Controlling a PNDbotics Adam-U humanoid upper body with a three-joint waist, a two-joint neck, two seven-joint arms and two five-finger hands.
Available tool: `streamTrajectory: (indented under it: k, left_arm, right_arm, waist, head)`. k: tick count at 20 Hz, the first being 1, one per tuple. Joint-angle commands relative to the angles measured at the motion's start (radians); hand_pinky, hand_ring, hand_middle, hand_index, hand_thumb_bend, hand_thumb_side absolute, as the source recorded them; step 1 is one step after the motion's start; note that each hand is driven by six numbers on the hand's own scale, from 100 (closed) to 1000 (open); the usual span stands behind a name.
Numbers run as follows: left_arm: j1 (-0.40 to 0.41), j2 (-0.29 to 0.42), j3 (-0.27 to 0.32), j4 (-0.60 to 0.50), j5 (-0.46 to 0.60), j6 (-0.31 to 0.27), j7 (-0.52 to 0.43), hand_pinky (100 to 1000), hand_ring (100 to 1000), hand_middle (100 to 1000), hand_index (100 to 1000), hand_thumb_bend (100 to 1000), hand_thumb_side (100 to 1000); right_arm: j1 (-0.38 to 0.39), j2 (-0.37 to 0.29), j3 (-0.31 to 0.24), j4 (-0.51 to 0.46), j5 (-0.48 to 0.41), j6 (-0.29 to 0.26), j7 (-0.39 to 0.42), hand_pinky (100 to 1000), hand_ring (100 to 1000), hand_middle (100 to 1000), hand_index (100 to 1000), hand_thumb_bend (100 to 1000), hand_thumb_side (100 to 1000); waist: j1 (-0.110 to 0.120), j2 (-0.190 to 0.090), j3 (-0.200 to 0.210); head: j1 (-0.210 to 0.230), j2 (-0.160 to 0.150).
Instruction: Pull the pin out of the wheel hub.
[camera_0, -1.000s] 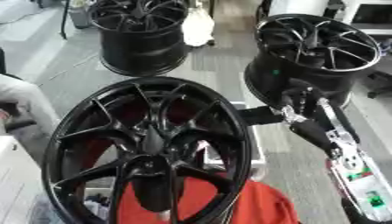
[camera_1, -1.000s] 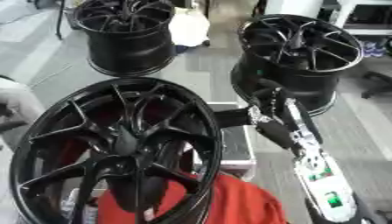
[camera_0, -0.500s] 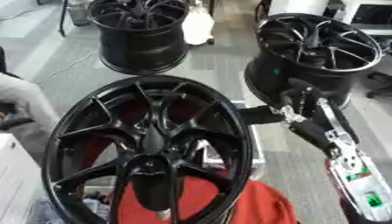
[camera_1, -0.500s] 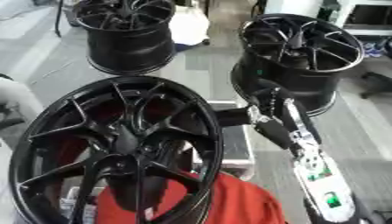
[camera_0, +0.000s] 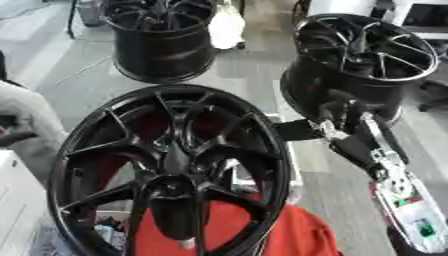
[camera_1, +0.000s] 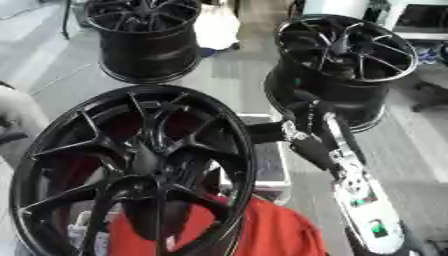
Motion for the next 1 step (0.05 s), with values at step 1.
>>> streamTrajectory:
  k: [1]
  left_arm:
    - [-0.007, -0.02, -0.021, -0.058, -0.017, 0.03, 0.064, 556, 606, 651, 834, 100, 676]
  right_arm:
    - [-0.009, -0.004, -0.004, -0.013, -0.007, -0.001, 0.0, 649, 626, 692, 901, 100, 342]
  waist:
    - [0.003, -0.011, 0.001]
  head:
    - [0.0, -0.003]
